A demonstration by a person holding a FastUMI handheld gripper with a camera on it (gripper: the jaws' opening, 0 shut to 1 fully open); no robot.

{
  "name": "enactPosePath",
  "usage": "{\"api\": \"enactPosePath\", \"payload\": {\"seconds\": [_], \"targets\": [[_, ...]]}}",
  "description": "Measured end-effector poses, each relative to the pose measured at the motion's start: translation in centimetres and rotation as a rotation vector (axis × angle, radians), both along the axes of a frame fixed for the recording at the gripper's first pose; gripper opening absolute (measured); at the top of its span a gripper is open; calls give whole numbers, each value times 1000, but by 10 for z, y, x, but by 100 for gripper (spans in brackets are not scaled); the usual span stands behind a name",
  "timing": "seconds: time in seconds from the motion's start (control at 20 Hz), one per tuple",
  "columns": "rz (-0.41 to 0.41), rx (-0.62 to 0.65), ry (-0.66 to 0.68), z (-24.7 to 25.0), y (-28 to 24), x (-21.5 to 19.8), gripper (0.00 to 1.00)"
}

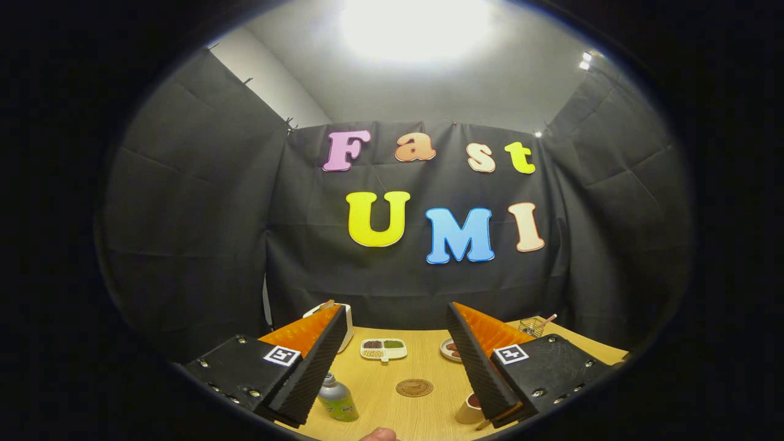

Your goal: Take the bottle from table, then pour the juice into the cup, finally place the bottle on the coaster

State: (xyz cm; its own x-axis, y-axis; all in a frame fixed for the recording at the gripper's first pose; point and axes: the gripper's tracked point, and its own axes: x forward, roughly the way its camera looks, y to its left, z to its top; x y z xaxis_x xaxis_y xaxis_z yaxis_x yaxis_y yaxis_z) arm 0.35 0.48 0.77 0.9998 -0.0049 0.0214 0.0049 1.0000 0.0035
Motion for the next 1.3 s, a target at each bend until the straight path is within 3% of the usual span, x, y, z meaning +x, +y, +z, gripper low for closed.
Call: {"api": "enactPosePath", "payload": {"seconds": [0.55,1.3], "targets": [[10,1,-6,-17,15,8,99],[70,-28,89,-94,71,34,99]]}}
